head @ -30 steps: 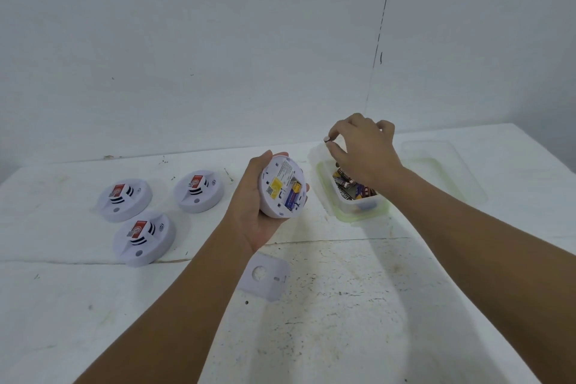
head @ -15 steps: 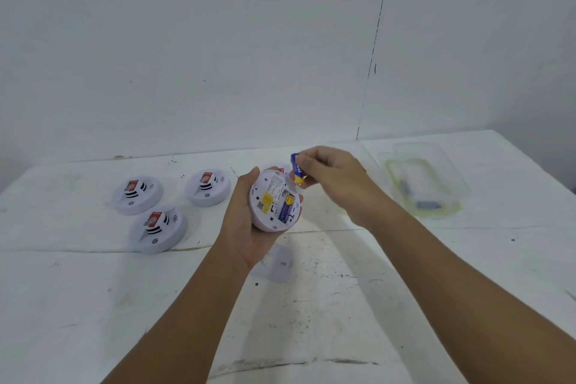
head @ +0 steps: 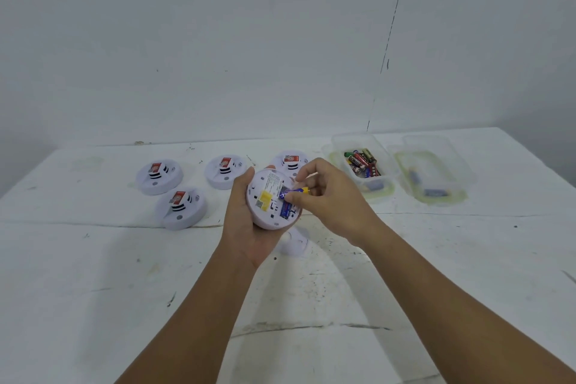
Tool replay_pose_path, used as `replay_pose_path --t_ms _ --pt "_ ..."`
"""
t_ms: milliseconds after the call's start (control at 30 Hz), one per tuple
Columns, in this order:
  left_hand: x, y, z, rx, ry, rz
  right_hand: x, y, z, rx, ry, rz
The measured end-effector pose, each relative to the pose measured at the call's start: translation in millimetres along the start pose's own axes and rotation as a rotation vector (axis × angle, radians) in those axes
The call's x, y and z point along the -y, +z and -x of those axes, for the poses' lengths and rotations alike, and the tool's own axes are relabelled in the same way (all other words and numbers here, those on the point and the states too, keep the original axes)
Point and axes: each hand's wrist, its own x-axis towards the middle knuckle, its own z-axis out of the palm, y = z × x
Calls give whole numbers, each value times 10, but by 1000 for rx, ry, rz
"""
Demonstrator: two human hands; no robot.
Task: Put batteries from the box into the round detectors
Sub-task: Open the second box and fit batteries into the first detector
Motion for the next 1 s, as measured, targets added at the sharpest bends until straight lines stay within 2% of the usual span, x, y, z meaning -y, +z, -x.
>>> replay_pose_path --t_ms 233,500,867,1000 --pt "-51 -78 73 -5 -4 -1 -7 67 43 -7 -17 -79" --pt "-120 -172 3 -64 96 1 -93 368 236 -11 -81 -82" --pt "-140 -149 22 82 38 -39 -171 395 247 -120 -153 -88" --pt "-173 -170 34 105 -2 -57 -188 375 258 -87 -169 -75"
